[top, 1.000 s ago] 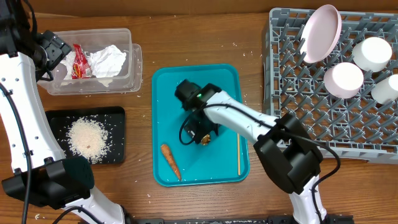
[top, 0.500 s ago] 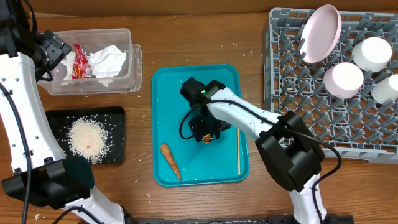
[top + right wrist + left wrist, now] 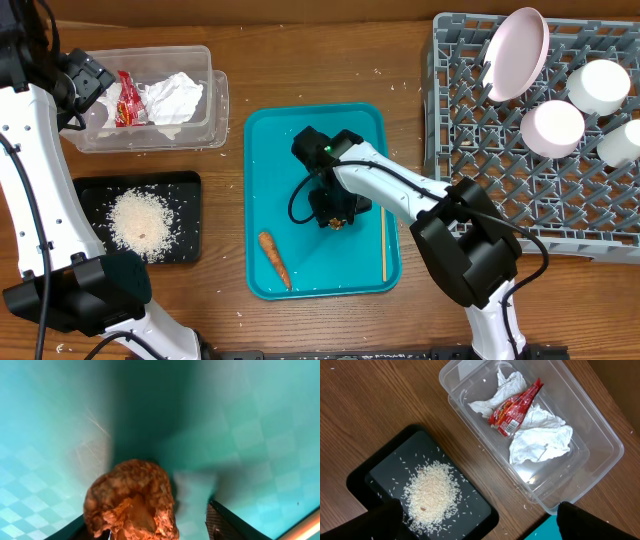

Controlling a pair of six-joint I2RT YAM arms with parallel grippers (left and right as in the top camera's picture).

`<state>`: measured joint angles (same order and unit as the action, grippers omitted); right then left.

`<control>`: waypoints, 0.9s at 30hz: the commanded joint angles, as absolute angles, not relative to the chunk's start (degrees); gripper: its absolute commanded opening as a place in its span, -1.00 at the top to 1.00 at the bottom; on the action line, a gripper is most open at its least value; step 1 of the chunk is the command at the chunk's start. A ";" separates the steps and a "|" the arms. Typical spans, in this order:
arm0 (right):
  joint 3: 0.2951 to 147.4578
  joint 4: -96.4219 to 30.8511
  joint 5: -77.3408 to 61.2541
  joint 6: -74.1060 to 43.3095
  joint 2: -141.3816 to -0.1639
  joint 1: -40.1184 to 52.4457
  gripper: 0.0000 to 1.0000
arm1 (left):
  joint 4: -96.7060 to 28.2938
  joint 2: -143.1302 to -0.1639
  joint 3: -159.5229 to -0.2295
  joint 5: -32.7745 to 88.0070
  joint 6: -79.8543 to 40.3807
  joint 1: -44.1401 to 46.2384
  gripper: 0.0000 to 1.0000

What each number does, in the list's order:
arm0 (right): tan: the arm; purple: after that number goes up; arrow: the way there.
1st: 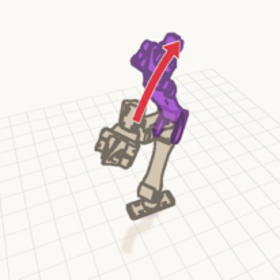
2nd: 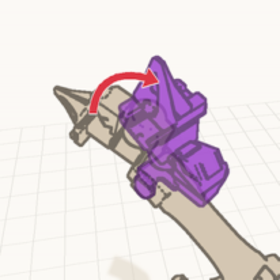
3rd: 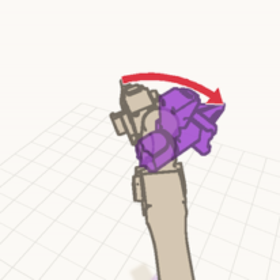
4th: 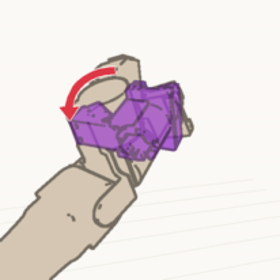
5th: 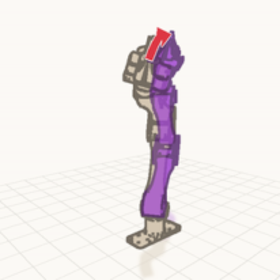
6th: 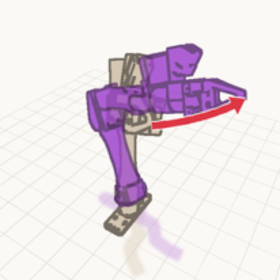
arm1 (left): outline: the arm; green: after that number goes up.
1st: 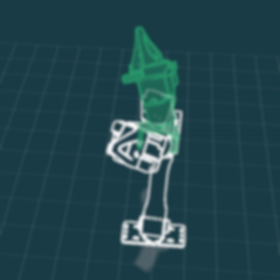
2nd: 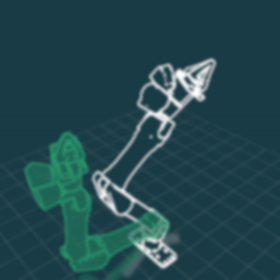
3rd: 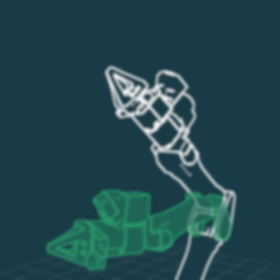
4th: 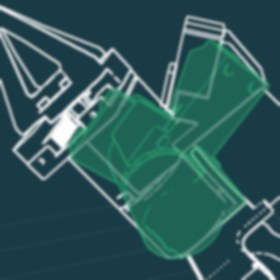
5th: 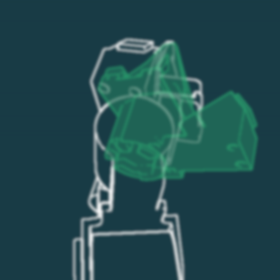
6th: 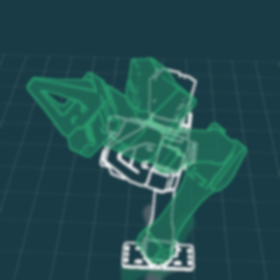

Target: Sort waste into correct bins and load items into the dishwasher

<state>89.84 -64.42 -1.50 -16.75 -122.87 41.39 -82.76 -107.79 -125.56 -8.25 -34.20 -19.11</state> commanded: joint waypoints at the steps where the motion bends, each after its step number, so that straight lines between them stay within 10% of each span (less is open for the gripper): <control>1: 92.71 -66.92 0.91 -20.08 -124.51 41.60 -0.19 | -82.85 -108.03 -125.75 -8.99 -34.72 -18.72 -1.00; 9: 99.90 -72.44 2.50 -21.69 -124.51 41.54 0.09 | -82.85 -108.03 -125.75 -8.99 -34.72 -18.72 -1.00; 27: 93.49 -68.16 -2.83 -25.08 -124.53 40.80 -0.25 | -82.85 -108.03 -125.75 -8.99 -34.72 -18.72 -1.00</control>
<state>95.02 -68.47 -1.04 -22.26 -124.66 40.97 -82.76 -107.79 -125.56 -8.25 -34.20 -19.11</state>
